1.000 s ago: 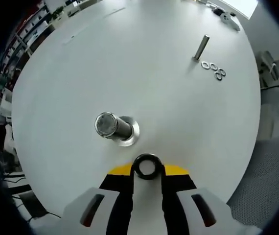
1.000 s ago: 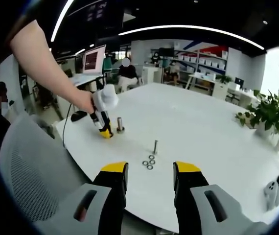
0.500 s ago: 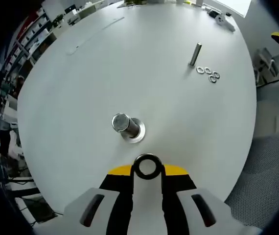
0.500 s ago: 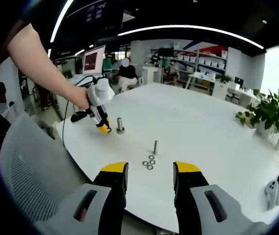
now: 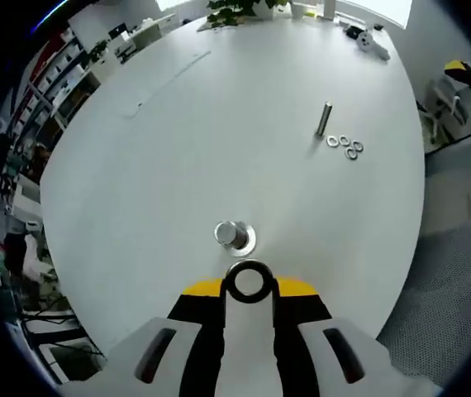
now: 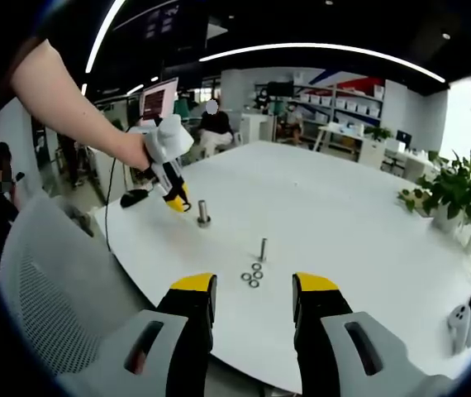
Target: Place the washer onto the threaded stud by aligning its center hole with the stud, sliding it down to the base, and recovering from edge contact or off-axis alignment until the washer reaches the visible bottom stop.
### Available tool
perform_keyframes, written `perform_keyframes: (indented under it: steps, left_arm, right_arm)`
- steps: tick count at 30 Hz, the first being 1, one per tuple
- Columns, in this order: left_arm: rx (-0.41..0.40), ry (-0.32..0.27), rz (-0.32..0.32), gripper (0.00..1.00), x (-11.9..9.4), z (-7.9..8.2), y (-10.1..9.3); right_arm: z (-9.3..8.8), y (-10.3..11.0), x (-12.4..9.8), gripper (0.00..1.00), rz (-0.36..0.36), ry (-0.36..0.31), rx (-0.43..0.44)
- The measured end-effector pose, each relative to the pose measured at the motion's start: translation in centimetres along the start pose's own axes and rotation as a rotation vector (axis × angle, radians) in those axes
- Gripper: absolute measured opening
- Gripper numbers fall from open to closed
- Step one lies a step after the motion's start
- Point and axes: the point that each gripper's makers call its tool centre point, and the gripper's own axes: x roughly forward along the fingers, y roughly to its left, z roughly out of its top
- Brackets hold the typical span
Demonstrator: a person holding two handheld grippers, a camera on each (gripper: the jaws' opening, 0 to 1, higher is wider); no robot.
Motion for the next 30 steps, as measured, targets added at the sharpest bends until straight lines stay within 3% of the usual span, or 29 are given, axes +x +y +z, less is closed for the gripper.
perform_keyframes:
  steps: [6,11,20,30]
  left_arm:
    - [0.019,-0.012,0.012,0.19,-0.3,0.6,0.2]
    - [0.03,-0.038,0.03,0.19,-0.5,2.2,0.7]
    - [0.028,-0.024,0.027,0.19,0.7,3.5,1.3]
    - [0.066,0.013,0.014,0.19,1.5,3.2,1.5]
  right_arm:
    - [0.0,0.0,0.0,0.39,0.002,0.003,-0.002]
    - [0.0,0.0,0.0,0.39,-0.001,0.0,-0.001]
    - [0.0,-0.1,-0.1,0.39,-0.006,0.0,0.001]
    - [-0.2,-0.2,-0.1,0.39,-0.014,0.005,-0.004]
